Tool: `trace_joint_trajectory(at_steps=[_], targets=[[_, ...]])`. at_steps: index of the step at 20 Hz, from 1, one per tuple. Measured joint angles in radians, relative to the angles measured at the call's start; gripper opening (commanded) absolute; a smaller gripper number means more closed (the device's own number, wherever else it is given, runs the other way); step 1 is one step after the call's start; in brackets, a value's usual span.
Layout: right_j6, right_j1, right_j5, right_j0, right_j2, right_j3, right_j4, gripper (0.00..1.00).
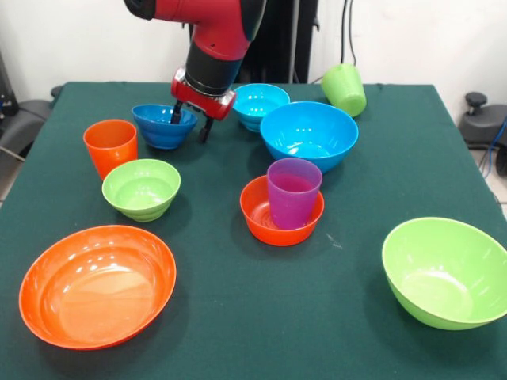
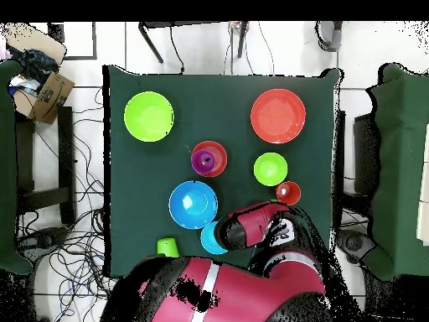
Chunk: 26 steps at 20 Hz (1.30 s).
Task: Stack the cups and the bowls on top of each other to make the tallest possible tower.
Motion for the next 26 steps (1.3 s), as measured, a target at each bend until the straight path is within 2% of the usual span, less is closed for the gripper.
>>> trace_joint_trajectory(at_steps=[8, 9, 19, 26], targets=[[0.000, 0.001, 0.001, 0.004, -0.002, -0.003, 0.000, 1.00], [0.000, 0.006, 0.000, 0.009, -0.004, -0.007, 0.000, 0.00], [0.000, 0.009, 0.011, 0.023, -0.017, -0.016, 0.000, 0.00], [0.000, -0.019, 0.036, -0.013, 0.018, -0.011, 0.002, 0.00]])
